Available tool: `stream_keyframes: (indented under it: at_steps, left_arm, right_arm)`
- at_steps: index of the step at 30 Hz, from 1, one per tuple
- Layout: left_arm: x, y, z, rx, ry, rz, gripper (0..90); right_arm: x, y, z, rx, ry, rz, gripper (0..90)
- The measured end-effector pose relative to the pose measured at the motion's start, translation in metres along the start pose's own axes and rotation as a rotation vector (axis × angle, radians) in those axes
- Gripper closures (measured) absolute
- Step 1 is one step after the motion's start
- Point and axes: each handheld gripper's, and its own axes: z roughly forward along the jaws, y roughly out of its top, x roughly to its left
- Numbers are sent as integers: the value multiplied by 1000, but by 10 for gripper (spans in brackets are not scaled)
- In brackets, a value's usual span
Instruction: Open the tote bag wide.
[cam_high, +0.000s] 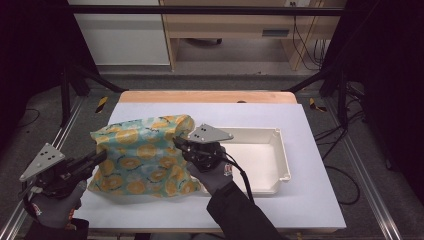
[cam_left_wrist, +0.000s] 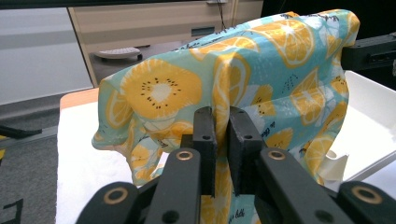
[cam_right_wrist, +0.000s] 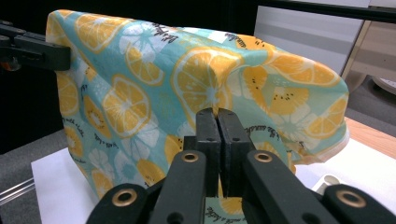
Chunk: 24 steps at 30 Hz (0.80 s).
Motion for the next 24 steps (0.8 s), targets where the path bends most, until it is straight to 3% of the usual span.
stream_keyframes:
  at_steps: [11, 17, 24]
  left_arm:
    - [-1, 0, -4, -15, -3, -2, 854]
    - [0, 0, -10, -21, 3, -5, 871]
    - [-2, -9, -15, 3, 2, 6, 885]
  right_arm:
    - [8, 5, -13, -19, -13, -23, 900]
    - [17, 10, -21, -40, 13, -42, 900]
    - [26, -8, -20, -14, 50, -33, 900]
